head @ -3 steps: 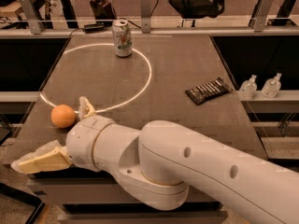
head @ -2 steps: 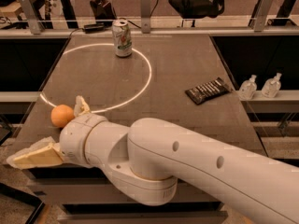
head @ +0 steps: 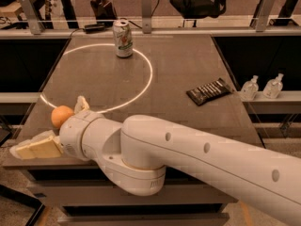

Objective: Move orange near rxbar chocolate

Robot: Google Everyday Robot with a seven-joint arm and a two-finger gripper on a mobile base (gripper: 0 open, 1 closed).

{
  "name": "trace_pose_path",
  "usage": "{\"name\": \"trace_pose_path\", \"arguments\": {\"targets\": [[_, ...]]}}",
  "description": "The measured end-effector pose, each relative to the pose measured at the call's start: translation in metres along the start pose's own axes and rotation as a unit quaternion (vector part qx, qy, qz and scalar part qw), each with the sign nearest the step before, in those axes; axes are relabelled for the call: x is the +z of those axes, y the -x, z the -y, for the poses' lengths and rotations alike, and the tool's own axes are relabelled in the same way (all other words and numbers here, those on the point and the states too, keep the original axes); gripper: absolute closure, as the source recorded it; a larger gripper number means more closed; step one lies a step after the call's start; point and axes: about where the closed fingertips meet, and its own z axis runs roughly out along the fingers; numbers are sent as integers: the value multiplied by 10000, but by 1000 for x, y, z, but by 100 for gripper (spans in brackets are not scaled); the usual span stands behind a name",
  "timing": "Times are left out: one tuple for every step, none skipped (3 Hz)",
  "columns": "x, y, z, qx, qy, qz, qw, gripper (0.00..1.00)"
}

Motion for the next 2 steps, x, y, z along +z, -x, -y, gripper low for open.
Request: {"name": "trace_pose_path", "arguments": {"targets": [[12, -5, 13, 49, -43, 34, 10000, 0], [26, -7, 22, -79, -20, 147, 9999, 0]]}}
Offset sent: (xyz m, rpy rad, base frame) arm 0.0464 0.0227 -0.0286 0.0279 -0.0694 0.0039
